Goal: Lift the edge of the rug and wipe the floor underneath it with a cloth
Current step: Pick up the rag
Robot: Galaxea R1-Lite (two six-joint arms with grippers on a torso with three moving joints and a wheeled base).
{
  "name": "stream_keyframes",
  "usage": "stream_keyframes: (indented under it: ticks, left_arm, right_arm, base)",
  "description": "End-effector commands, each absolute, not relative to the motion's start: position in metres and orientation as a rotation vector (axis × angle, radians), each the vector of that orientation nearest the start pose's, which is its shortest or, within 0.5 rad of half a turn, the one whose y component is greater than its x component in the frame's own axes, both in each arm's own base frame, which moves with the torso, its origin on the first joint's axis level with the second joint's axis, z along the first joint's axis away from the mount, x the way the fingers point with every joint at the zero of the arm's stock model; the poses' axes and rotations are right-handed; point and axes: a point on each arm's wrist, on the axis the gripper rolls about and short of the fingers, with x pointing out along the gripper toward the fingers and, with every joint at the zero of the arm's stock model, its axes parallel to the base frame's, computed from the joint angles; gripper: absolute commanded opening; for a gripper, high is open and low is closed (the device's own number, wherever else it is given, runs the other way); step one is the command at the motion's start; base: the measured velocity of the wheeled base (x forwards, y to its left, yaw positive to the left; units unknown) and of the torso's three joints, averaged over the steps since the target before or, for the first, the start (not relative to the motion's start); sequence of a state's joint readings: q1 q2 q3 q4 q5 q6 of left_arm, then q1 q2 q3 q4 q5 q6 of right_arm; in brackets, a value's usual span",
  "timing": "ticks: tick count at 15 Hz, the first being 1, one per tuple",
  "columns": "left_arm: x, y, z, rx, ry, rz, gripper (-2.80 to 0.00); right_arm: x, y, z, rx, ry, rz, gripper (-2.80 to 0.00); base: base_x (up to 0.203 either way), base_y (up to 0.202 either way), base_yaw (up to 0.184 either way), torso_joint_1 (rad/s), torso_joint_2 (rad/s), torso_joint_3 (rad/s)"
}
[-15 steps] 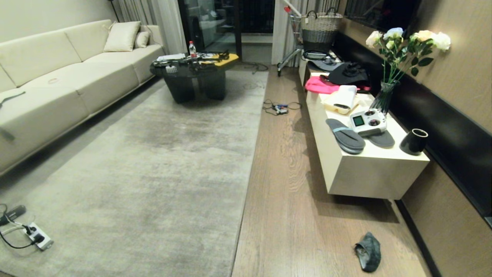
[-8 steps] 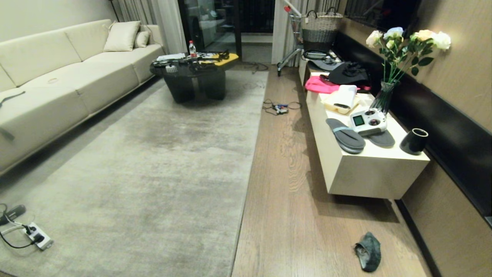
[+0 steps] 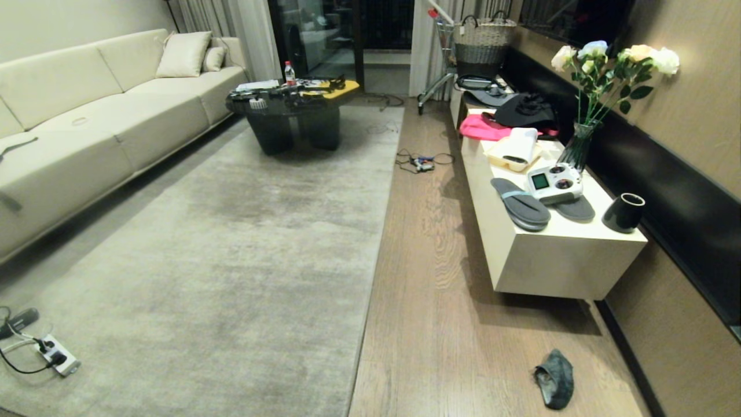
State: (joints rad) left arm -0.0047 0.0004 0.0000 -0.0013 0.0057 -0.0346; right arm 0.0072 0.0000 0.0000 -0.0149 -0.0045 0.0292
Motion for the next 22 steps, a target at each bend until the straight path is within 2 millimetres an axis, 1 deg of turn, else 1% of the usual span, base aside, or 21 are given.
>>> stream_keyframes:
  ticks: [1,22]
  left_arm:
    - [-0.0227,0.0002,0.0757,-0.035,0.0,0.002,-2.8]
    - [-0.0227,0.0002,0.0758,-0.038,-0.002,0.003,-2.8]
  right_arm:
    - [-0.0228,-0.0003,0.0771,0.029,-0.015,0.003,-2.8]
    - [-0.0228,-0.0003,0.0772,0.029,-0.017,0.004,-2.8]
  base:
    - [0.0,0.0,0.0,0.0,0.0,0.0]
    - [0.0,0.0,0.0,0.0,0.0,0.0]
